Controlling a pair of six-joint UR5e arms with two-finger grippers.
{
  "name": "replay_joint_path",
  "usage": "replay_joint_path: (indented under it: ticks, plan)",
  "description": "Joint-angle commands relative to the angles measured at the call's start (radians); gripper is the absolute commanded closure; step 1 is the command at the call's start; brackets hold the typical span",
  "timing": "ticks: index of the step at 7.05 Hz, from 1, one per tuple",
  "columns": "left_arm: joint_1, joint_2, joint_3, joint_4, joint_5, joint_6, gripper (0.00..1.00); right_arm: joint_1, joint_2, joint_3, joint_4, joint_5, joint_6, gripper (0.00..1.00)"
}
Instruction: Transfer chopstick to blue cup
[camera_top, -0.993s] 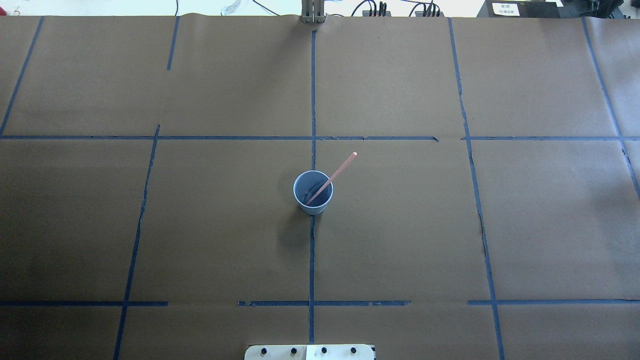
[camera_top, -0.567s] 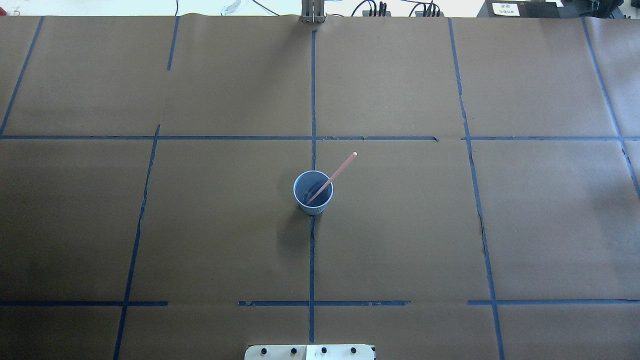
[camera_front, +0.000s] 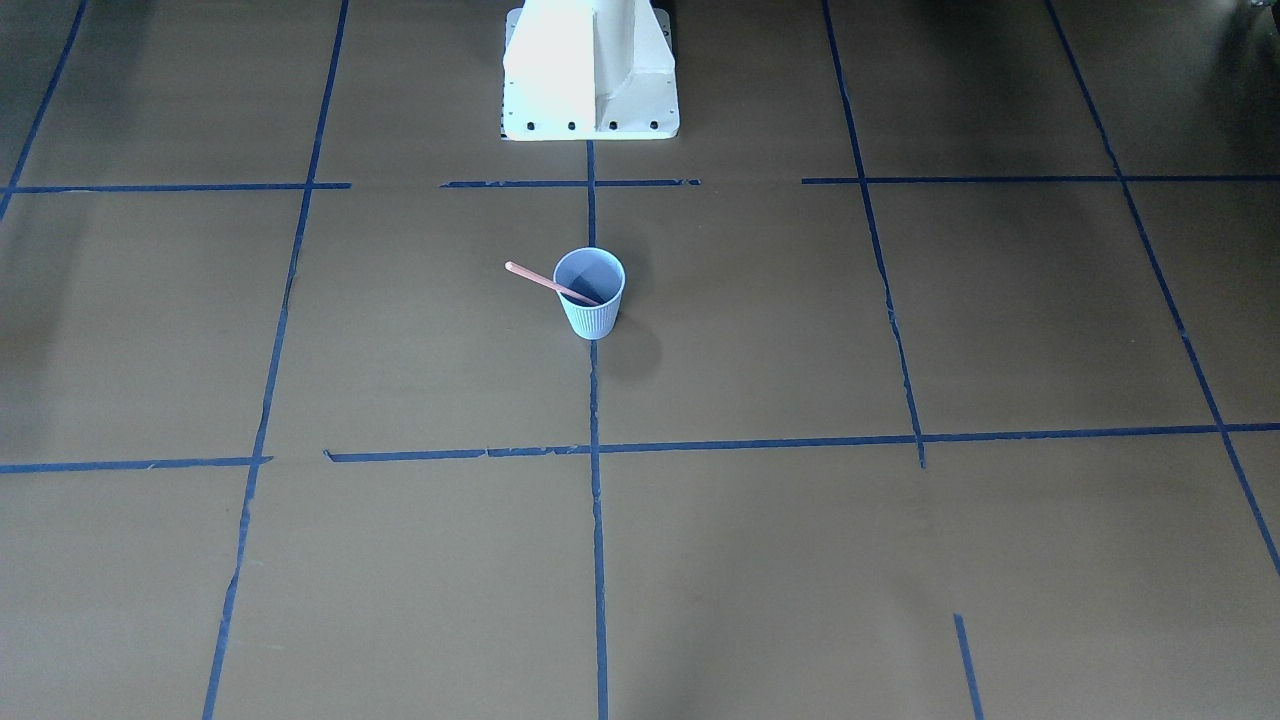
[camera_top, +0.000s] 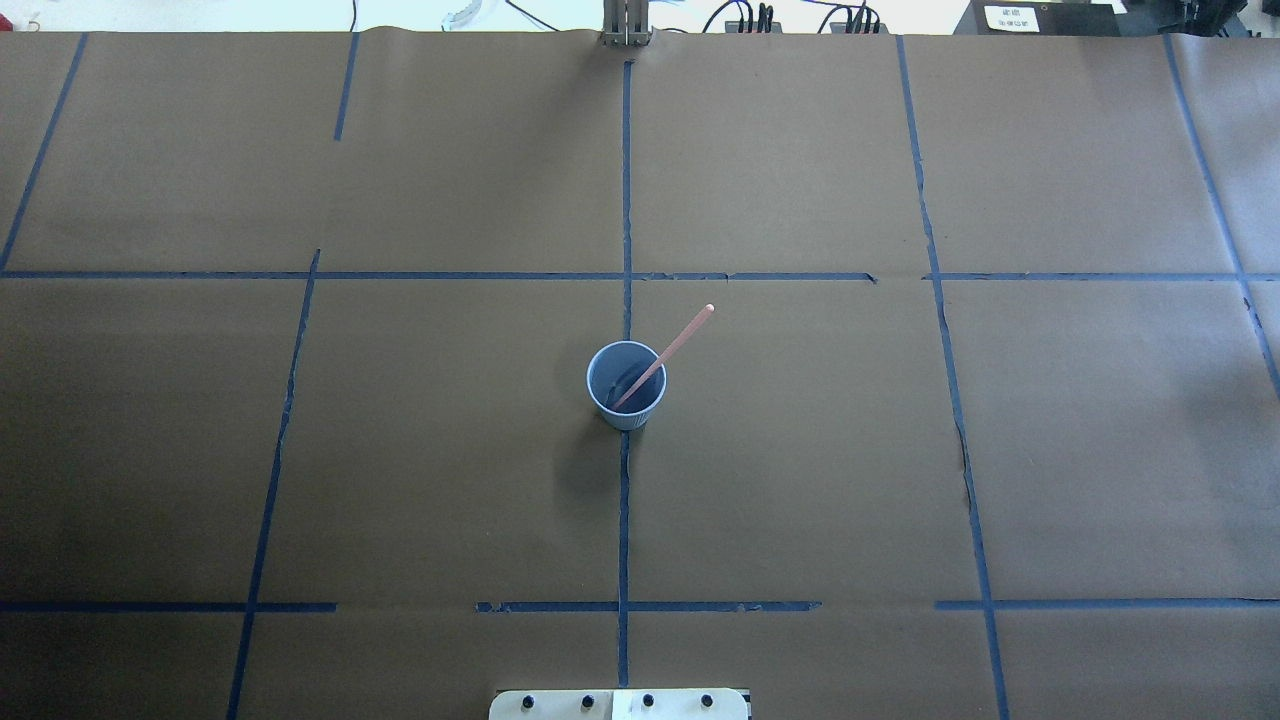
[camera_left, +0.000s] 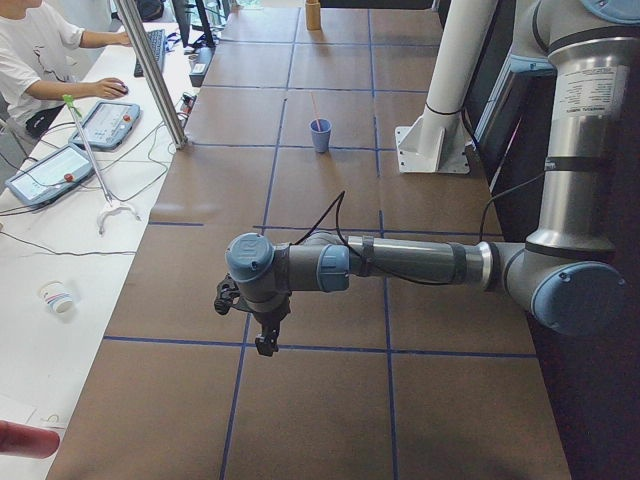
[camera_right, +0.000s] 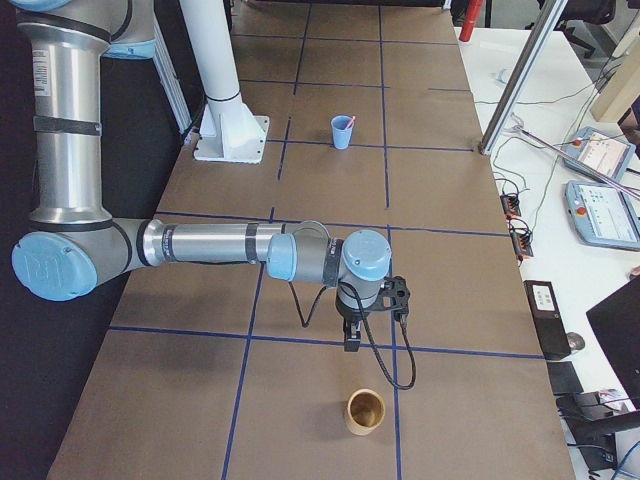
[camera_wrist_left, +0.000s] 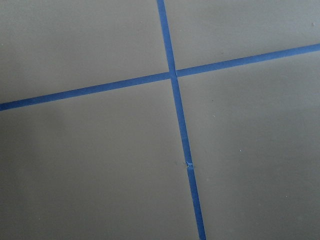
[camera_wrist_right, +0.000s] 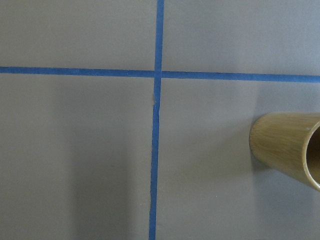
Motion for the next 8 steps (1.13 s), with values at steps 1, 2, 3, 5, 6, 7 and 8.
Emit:
replay_joint_path:
  ticks: [1, 2, 3, 5, 6, 7, 8]
  plan:
    - [-0.001, 0.000, -0.020, -0.004, 0.000, -0.002, 0.00, -0.002, -0.001, -0.003, 0.004, 0.000, 0.000, 0.00]
    - [-0.001, -0.001, -0.020, -0.004, 0.000, -0.002, 0.00, -0.002, -0.001, -0.003, 0.006, 0.001, 0.000, 0.00]
    - [-0.001, -0.001, -0.020, -0.004, 0.000, 0.001, 0.00, 0.000, -0.002, -0.001, 0.006, 0.001, 0.000, 0.00]
    - [0.001, -0.001, -0.022, -0.004, 0.000, 0.001, 0.00, 0.000, -0.002, 0.000, 0.007, 0.007, 0.002, 0.00]
    - [0.001, -0.001, -0.020, -0.004, 0.000, 0.003, 0.00, 0.000, -0.002, -0.003, 0.007, 0.029, 0.000, 0.00]
    - [0.001, -0.001, -0.023, -0.004, 0.000, 0.001, 0.00, 0.000, 0.002, -0.004, 0.007, 0.030, 0.000, 0.00]
    - [0.001, -0.001, -0.022, -0.004, 0.000, 0.003, 0.00, -0.002, 0.002, -0.004, 0.007, 0.030, 0.000, 0.00]
